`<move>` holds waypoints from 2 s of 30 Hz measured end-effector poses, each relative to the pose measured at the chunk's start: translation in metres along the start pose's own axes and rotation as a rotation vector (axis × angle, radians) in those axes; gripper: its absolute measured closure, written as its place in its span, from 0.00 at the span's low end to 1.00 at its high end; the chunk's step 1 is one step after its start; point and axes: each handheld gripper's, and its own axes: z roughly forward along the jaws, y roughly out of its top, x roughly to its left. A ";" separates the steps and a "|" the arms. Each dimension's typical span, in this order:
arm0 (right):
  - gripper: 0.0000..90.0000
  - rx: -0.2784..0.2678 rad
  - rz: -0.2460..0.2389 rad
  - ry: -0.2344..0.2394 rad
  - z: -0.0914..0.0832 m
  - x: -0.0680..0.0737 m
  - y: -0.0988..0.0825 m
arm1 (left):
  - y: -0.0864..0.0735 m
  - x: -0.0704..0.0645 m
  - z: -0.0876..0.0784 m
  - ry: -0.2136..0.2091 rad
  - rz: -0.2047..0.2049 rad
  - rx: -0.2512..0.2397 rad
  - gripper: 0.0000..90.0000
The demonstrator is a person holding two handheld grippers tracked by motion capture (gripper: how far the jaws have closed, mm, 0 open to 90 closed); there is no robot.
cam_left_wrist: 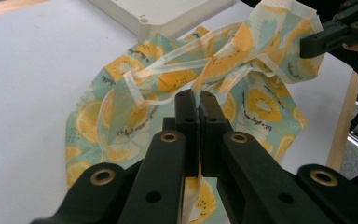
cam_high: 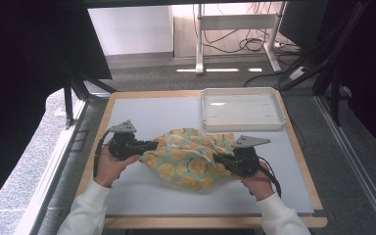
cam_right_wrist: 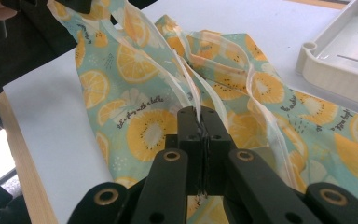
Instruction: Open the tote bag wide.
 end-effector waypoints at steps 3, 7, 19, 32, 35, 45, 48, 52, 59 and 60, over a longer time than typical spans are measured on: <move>0.98 -0.004 0.009 0.007 -0.002 -0.002 -0.002 | -0.003 -0.001 0.000 -0.005 -0.005 -0.002 1.00; 0.98 -0.003 0.008 0.012 -0.003 -0.003 -0.003 | -0.007 -0.003 0.001 -0.006 -0.020 -0.011 1.00; 0.98 0.001 0.012 0.014 -0.007 0.001 -0.011 | -0.017 -0.016 -0.001 0.030 -0.010 -0.039 1.00; 0.98 0.011 -0.021 0.006 -0.007 0.005 -0.016 | -0.033 -0.025 -0.002 0.044 -0.009 -0.062 1.00; 0.98 0.020 -0.036 0.014 -0.009 0.011 -0.020 | -0.043 -0.031 -0.006 0.042 0.000 -0.059 1.00; 0.98 0.086 -0.038 0.018 -0.003 0.017 -0.040 | -0.065 -0.036 0.001 0.016 0.000 -0.022 1.00; 0.98 0.098 -0.032 0.020 -0.003 0.017 -0.043 | -0.068 -0.037 0.003 0.011 0.006 -0.023 1.00; 0.98 0.113 -0.034 0.033 -0.004 0.018 -0.049 | -0.074 -0.038 0.004 0.002 0.005 -0.021 1.00; 0.97 0.207 -0.037 0.036 0.004 0.019 -0.062 | -0.088 -0.039 0.018 -0.003 0.023 0.044 0.99; 0.97 0.218 -0.038 0.028 0.005 0.019 -0.063 | -0.090 -0.039 0.021 0.011 0.032 0.051 0.99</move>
